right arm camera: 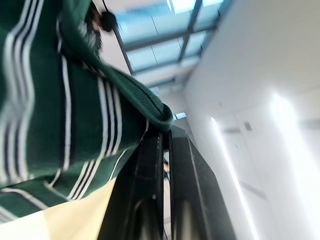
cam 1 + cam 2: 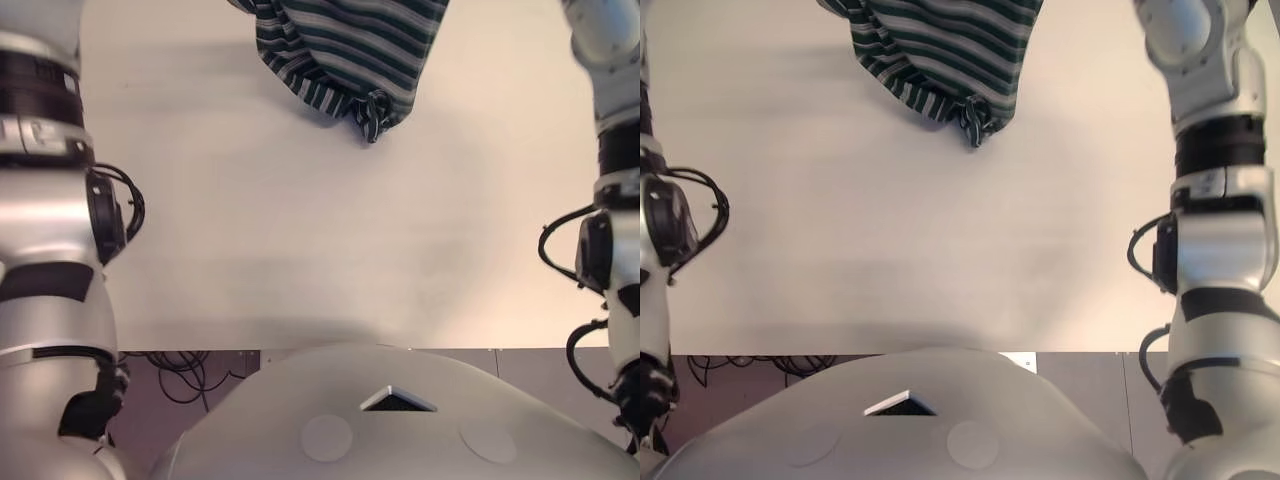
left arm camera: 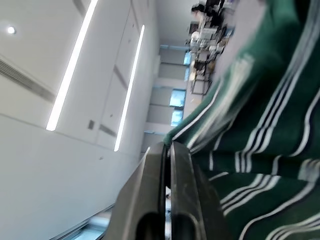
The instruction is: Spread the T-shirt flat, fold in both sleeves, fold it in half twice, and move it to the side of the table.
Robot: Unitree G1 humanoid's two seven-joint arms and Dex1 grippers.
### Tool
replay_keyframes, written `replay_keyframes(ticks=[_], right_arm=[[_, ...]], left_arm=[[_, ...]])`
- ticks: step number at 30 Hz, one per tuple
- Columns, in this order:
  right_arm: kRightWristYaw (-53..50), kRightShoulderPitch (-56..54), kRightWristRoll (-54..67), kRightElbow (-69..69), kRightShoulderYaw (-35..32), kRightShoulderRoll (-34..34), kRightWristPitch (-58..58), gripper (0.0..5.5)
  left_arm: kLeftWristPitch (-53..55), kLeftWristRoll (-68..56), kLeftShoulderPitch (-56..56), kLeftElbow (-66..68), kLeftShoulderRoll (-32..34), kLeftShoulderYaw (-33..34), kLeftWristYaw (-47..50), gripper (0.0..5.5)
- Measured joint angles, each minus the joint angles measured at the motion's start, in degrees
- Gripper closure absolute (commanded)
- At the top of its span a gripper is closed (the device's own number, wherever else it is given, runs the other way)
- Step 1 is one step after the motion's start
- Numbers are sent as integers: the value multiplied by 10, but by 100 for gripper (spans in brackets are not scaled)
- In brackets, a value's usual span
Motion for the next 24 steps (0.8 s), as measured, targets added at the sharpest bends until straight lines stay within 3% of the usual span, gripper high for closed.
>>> replay_keyframes(ticks=[4, 9, 18, 20, 24], right_arm=[[-40, -135, -28, 134, 30, -7, 37, 546], [-90, -250, -62, 220, 64, -7, 82, 546], [-201, -303, -125, 232, 130, -42, 75, 546], [-205, -289, -124, 203, 131, -70, 33, 546], [-120, -186, -29, 114, 116, -104, -92, 546]], left_arm=[[22, 33, -134, 134, -16, -43, 62, 550], [67, 50, -226, 212, -36, -80, 107, 550], [70, 31, -261, 240, -40, -87, 134, 550], [39, 1, -255, 240, -40, -75, 98, 550], [-63, -121, -172, 218, -38, -34, -82, 550]])
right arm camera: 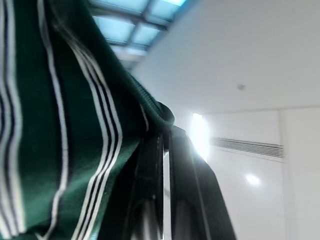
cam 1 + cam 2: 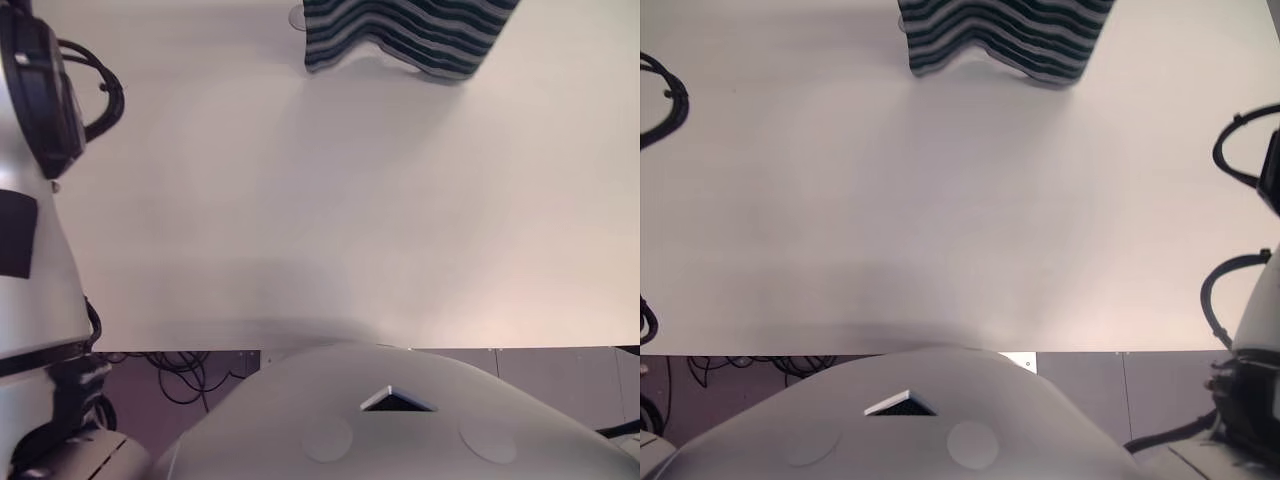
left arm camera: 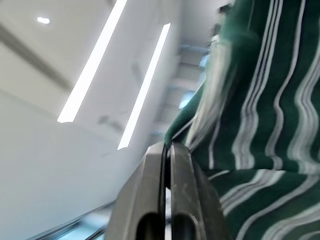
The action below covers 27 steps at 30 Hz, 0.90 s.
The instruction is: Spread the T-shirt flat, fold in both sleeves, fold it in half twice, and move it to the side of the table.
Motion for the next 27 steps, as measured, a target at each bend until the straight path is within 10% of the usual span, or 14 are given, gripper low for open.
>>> replay_keyframes(ticks=[12, 18, 27], right_arm=[[239, 663, 444, -530, 237, -270, -133, 546], [391, 885, 592, -745, 313, -456, -7, 546], [438, 936, 669, -806, 191, -420, 179, 550]], left_arm=[[107, -506, 790, -667, 248, -82, -381, 550], [201, -460, 971, -913, 318, -122, -397, 550], [263, -358, 1019, -918, 294, -118, -375, 526]])
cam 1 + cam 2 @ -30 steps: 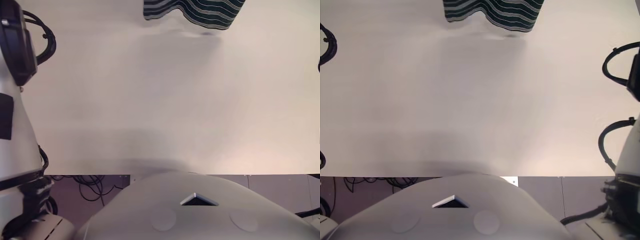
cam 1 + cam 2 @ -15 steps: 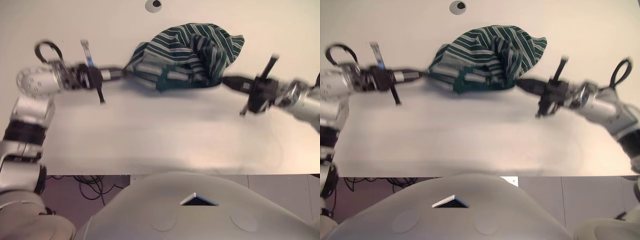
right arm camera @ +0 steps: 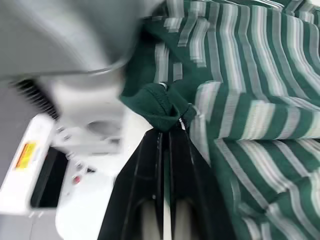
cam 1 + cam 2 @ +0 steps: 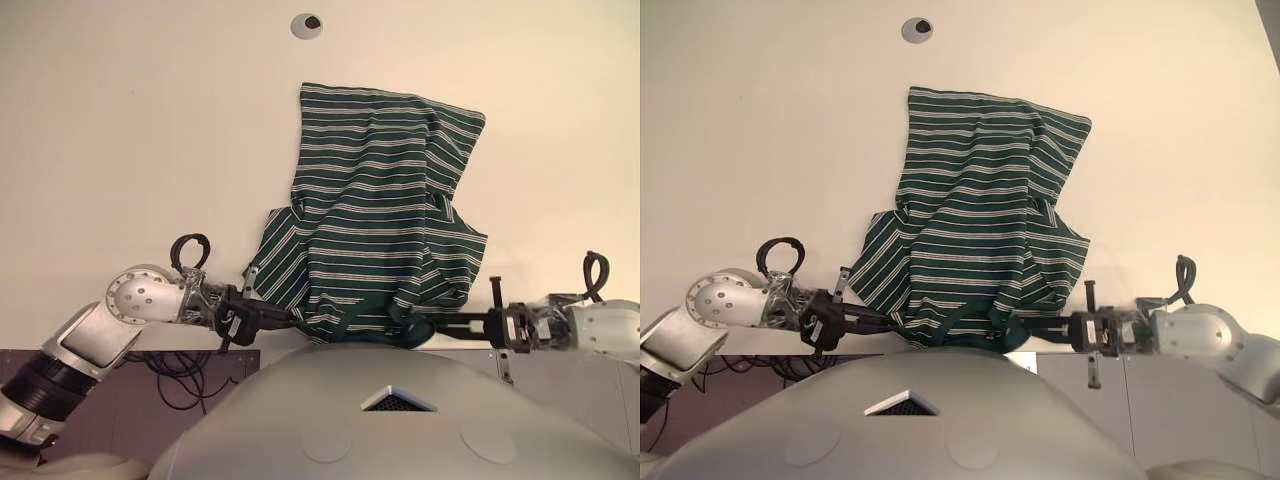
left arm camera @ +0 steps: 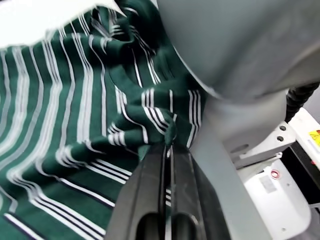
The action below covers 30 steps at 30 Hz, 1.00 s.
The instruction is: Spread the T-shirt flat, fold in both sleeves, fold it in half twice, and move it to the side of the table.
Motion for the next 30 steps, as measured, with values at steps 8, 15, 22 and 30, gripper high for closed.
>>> replay_keyframes(ticks=[8, 15, 22, 30], right_arm=[[104, 104, 174, -19, -104, -116, -2, 387], [134, 93, 242, 79, -211, -99, -45, 270], [65, -66, -75, 158, -209, 131, 62, 270], [77, -116, -235, 240, -222, 197, 54, 270]], left_arm=[[147, -121, -11, -68, 54, 64, -93, 394], [248, -280, -191, 20, -49, 131, -150, 385], [94, 13, -396, 356, -292, 69, 77, 385], [-8, 243, -578, 783, -394, 13, 317, 385]])
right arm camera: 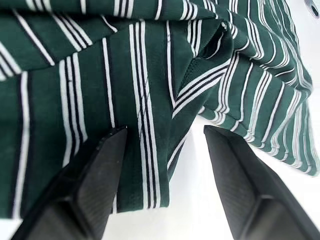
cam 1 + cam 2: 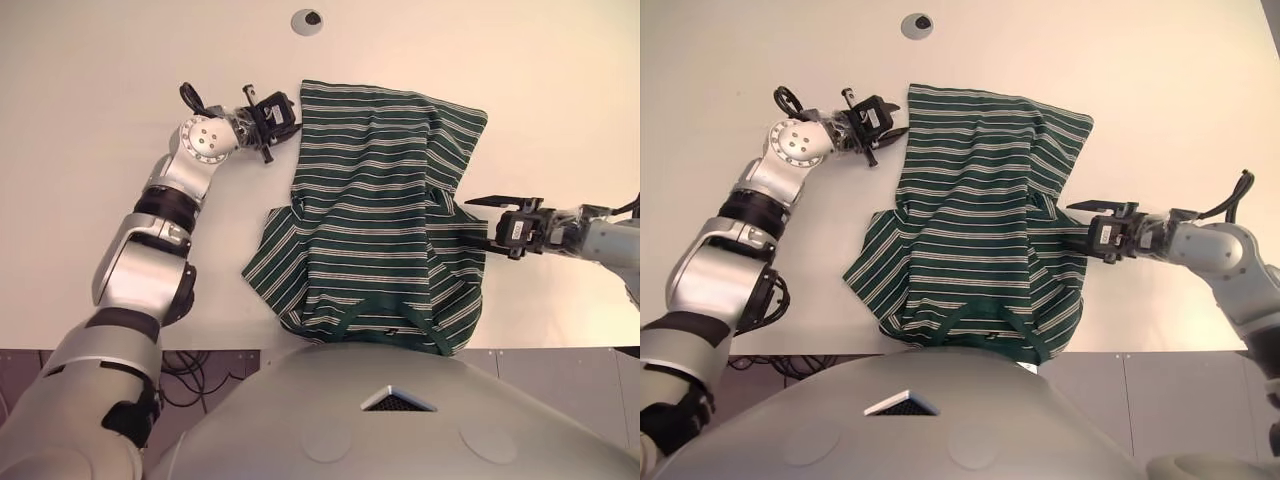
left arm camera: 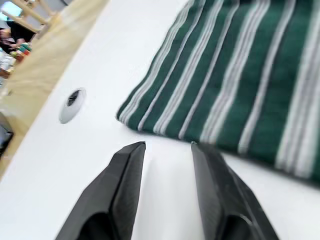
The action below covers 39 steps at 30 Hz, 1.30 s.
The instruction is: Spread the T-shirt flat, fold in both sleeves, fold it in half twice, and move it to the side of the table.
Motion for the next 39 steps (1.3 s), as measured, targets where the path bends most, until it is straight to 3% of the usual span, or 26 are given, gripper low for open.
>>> replay_keyframes(ticks=[5, 12, 16, 19, 23, 26, 29, 33, 39], right_arm=[[35, 92, 30, 50, -81, -87, 15, 270], [45, 149, 35, 51, -145, -84, 17, 270], [31, 153, 18, 48, -174, -59, 0, 270], [23, 164, 7, 45, -207, -40, -7, 270], [25, 186, 40, -1, -258, -33, -18, 270], [26, 182, 58, -19, -269, -12, -18, 270], [30, 147, 58, -28, -266, 18, -4, 270], [45, 110, 53, -42, -254, 33, 7, 270], [52, 106, 34, -50, -248, 54, 17, 266]], left_arm=[[-7, 39, -40, 98, -14, -5, 64, 385], [-6, 54, -50, 124, -5, 2, 90, 385], [-55, 13, -23, 105, 11, 53, 45, 385], [-64, -69, 39, 38, 30, 108, -44, 385], [82, -264, 200, -230, 91, 199, -195, 385], [179, -358, 343, -401, 151, 232, -269, 385], [302, -460, 525, -553, 245, 254, -404, 385], [336, -447, 586, -567, 257, 246, -411, 385], [413, -471, 606, -625, 255, 247, -399, 322]])
